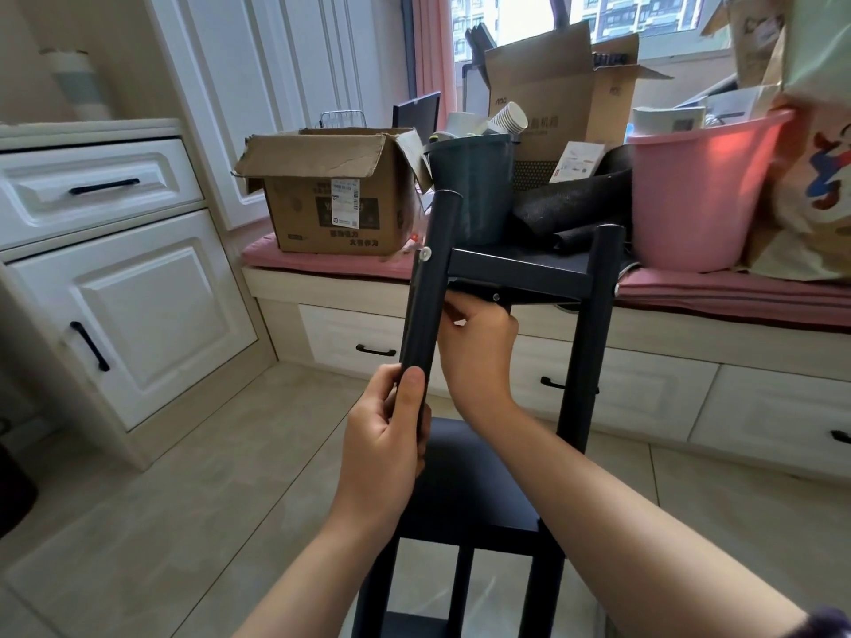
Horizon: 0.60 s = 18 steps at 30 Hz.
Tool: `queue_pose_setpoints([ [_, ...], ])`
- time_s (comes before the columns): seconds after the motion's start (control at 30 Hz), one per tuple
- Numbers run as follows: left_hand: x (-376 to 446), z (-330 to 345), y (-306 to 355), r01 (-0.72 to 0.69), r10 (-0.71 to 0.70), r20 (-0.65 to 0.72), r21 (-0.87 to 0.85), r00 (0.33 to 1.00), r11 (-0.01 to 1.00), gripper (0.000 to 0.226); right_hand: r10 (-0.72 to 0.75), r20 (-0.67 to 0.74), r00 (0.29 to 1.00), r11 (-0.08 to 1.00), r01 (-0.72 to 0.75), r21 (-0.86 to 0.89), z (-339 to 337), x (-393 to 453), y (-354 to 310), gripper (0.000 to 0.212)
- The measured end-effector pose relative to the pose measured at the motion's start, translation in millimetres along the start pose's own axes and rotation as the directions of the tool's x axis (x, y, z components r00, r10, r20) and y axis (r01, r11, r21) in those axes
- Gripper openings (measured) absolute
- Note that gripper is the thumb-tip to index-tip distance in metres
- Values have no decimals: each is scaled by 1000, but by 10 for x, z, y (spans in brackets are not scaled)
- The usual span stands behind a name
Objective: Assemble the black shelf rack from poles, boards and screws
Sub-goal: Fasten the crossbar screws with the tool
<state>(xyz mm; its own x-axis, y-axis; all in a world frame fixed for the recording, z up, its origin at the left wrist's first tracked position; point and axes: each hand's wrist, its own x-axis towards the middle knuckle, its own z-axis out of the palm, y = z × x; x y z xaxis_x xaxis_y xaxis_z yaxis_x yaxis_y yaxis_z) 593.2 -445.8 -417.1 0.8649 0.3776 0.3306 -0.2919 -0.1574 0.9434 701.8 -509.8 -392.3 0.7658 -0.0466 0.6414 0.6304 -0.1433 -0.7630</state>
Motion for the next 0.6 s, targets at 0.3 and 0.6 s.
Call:
queue_pose_setpoints([
  [0.3, 39, 6, -11, -7, 7, -13, 24, 1000, 1000, 38, 42, 103, 994, 997, -35, -69, -169, -40, 69, 18],
  [0.6, 30, 1, -18, -21, 22, -8, 39, 1000, 999, 38, 101, 147, 984, 995, -102, -3, -423, -62, -54, 19],
])
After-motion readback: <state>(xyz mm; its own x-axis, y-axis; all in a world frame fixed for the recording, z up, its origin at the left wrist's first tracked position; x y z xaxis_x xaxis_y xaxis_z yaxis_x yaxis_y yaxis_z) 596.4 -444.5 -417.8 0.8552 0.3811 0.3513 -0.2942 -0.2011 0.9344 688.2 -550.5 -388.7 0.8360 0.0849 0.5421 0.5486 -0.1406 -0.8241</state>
